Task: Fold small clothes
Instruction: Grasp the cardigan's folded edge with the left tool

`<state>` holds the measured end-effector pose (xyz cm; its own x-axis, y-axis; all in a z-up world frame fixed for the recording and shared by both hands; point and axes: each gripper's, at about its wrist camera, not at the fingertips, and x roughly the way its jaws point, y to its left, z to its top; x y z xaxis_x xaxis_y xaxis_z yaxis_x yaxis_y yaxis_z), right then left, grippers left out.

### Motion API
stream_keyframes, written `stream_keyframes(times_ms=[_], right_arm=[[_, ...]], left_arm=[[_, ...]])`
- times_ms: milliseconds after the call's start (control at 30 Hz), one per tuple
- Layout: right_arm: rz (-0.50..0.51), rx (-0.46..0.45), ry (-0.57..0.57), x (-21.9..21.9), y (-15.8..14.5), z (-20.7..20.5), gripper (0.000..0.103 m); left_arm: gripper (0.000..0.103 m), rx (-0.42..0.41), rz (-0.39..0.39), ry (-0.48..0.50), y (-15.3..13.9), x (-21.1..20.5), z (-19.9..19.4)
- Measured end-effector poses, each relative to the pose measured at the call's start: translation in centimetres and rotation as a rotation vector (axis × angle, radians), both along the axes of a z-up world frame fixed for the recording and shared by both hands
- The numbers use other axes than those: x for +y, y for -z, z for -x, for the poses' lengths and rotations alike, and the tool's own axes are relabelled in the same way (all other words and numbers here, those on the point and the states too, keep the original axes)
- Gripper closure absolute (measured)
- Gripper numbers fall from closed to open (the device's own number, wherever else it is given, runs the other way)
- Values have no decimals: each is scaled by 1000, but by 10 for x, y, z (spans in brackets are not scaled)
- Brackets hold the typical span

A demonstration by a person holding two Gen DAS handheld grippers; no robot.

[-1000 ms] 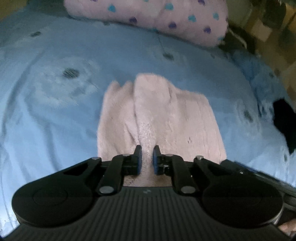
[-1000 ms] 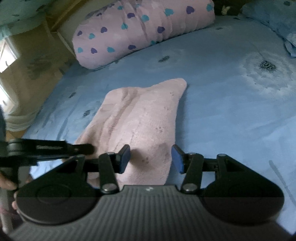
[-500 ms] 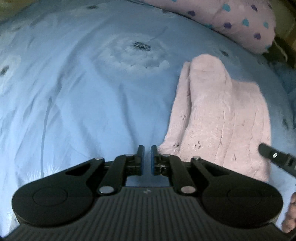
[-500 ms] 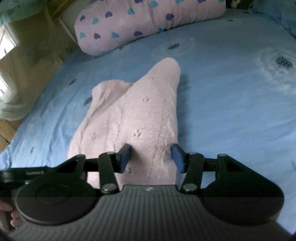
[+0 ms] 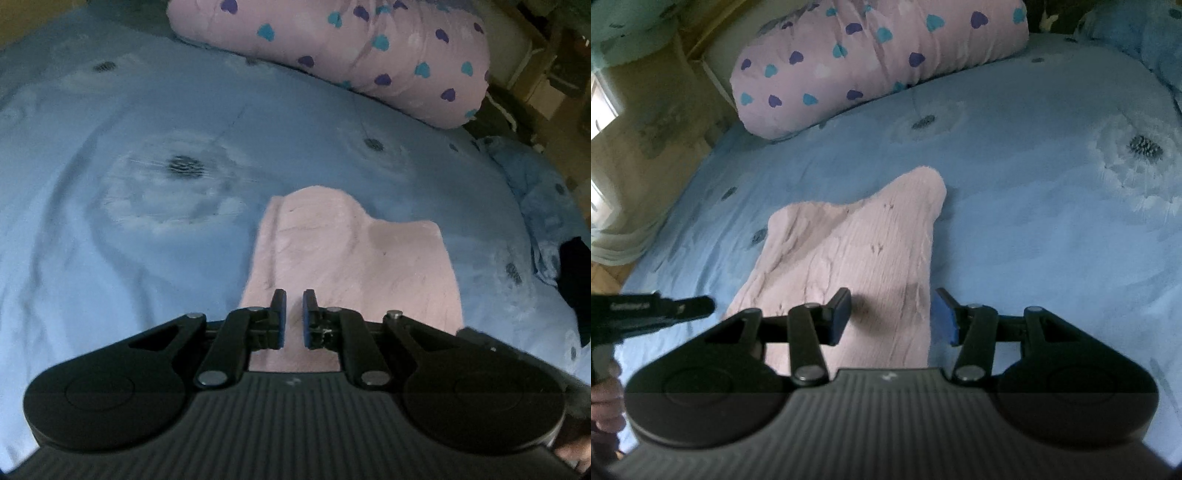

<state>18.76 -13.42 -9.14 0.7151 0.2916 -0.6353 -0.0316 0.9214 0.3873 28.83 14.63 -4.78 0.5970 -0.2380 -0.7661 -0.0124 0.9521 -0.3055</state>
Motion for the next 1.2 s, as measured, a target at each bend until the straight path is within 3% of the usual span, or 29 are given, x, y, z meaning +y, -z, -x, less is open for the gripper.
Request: stream_keyframes(times_ms=[33, 67, 100, 133, 300, 467, 533, 600, 700, 833, 900, 967, 1033, 1100, 1200], right_arm=[[11, -1, 0, 0, 0, -3, 50], [21, -1, 1, 1, 0, -6, 50], [34, 0, -1, 1, 0, -9, 50], [44, 1, -3, 2, 0, -12, 49], [65, 1, -16, 0, 1, -31, 46], [39, 29, -22, -4, 12, -51, 38], [5, 48, -22, -6, 18, -55, 37], [-54, 64, -25, -9, 24, -59, 37], [-146, 92, -41, -9, 31, -63, 36], [-137, 77, -73, 3, 29, -62, 34], [-85, 34, -119, 15, 21, -57, 34], [32, -1, -170, 32, 19, -54, 34], [57, -1, -164, 36, 21, -53, 33], [23, 17, -138, 29, 20, -52, 33], [-39, 48, -86, 15, 16, -43, 33]], left_arm=[[73, 8, 5, 5, 4, -3, -8], [50, 16, 3, 3, 8, -6, -13], [35, 22, -11, -18, 12, -8, -19], [33, 19, -25, -41, 15, -10, -24], [32, 35, -20, -71, 34, -15, -48], [34, 50, 62, -93, 48, -12, -59], [53, 30, 94, -80, 50, -11, -55], [82, 2, 102, -70, 48, -9, -51], [87, -35, 72, -119, 37, 0, -40], [87, -64, 24, -174, 29, 9, -25], [86, -36, -33, -150, 37, 7, -30], [86, 3, -38, -139, 48, 5, -37], [85, 1, -40, -142, 48, 4, -36], [76, -7, -24, -136, 41, 4, -32], [40, -18, -9, -100, 33, 6, -19]])
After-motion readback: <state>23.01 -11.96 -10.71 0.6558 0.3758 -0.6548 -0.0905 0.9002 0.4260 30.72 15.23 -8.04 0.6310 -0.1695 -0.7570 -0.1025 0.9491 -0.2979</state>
